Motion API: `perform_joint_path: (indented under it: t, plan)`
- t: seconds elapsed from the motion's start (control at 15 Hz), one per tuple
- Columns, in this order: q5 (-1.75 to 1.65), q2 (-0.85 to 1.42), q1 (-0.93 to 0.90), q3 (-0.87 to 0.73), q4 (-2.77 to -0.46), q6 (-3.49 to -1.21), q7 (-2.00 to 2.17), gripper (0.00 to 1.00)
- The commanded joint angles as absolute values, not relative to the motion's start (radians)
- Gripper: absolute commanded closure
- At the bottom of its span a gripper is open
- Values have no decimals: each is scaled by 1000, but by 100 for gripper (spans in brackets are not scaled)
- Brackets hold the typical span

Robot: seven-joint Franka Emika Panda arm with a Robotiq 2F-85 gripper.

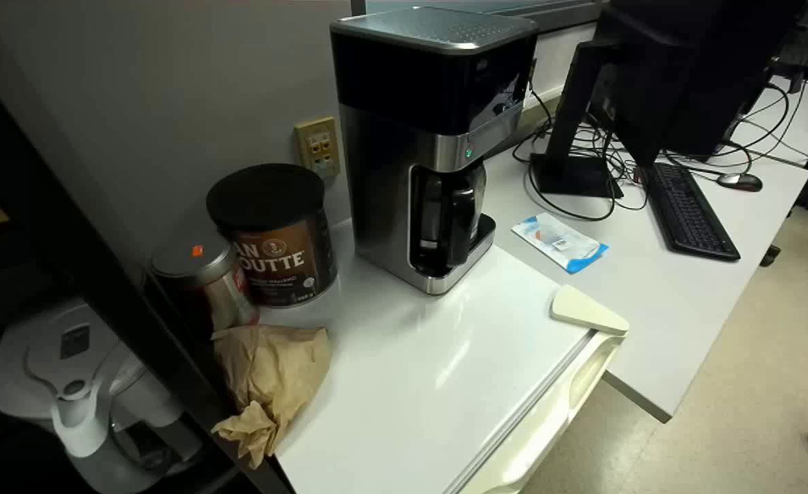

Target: Press a button on the coffee machine

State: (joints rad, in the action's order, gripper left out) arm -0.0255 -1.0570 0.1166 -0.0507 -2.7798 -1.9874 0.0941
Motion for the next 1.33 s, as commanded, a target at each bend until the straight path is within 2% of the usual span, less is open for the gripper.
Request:
perform_joint_path:
  t: [0.0, 0.67, 0.93, 1.27]
  plan:
    - [-22, -1056, 120, -48, -2777, -1984, 91, 0]
    - [-31, -1026, 120, -45, -2772, -1996, 87, 0]
    - [-105, -920, 122, -31, -2753, -2044, 51, 0]
    - [-234, -734, 130, -2, -2729, -2212, 35, 0]
